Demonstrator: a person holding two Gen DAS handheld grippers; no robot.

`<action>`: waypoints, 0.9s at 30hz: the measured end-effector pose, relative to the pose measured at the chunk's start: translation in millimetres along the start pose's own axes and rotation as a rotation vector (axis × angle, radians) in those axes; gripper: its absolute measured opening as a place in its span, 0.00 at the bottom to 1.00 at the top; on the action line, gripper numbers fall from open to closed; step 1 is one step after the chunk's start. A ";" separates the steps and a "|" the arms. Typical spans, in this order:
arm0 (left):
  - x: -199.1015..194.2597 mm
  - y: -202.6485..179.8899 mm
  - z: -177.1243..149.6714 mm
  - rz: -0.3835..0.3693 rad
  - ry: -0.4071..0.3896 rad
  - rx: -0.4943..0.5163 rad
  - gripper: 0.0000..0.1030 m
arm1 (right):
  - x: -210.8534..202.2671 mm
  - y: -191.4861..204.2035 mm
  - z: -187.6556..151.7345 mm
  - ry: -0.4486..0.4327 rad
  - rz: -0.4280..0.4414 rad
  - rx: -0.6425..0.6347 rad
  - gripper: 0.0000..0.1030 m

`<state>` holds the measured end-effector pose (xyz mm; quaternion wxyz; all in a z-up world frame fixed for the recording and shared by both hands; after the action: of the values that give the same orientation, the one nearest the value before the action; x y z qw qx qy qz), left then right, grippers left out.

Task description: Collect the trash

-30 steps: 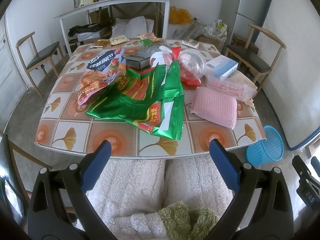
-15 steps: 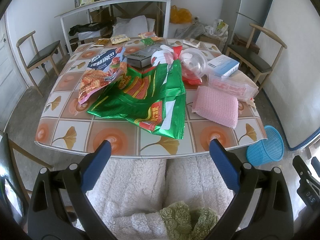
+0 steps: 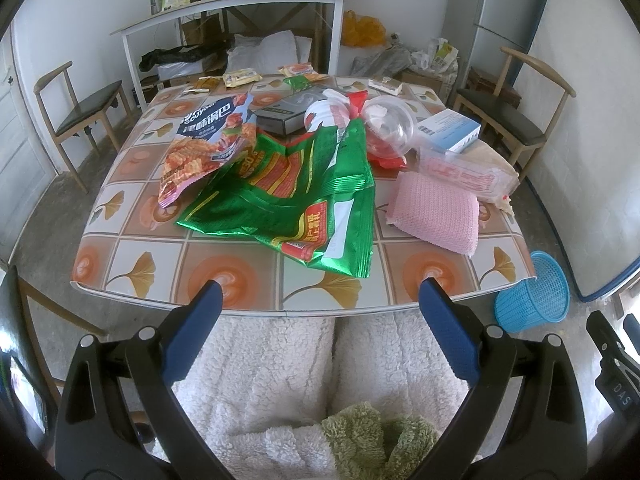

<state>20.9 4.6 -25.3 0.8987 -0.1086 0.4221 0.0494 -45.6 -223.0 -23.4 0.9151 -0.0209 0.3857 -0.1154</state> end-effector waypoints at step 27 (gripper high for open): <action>-8.9 33.4 3.0 -0.217 -0.120 -0.019 0.92 | 16.1 34.0 14.7 -0.056 0.160 0.022 0.94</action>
<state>11.4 37.8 -21.7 0.9213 -0.1591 0.3528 -0.0376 -17.7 -194.4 -28.7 0.9320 0.0168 0.3592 -0.0456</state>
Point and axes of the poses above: each gripper's, at about its wrist camera, not at the fingertips, and x roughly the way its jaws point, y to its left, z to its top, the point moved 3 cm from there along x, roughly the way its jaws point, and after that the axes turned 8 degrees about -x, right-handed, at the moved point
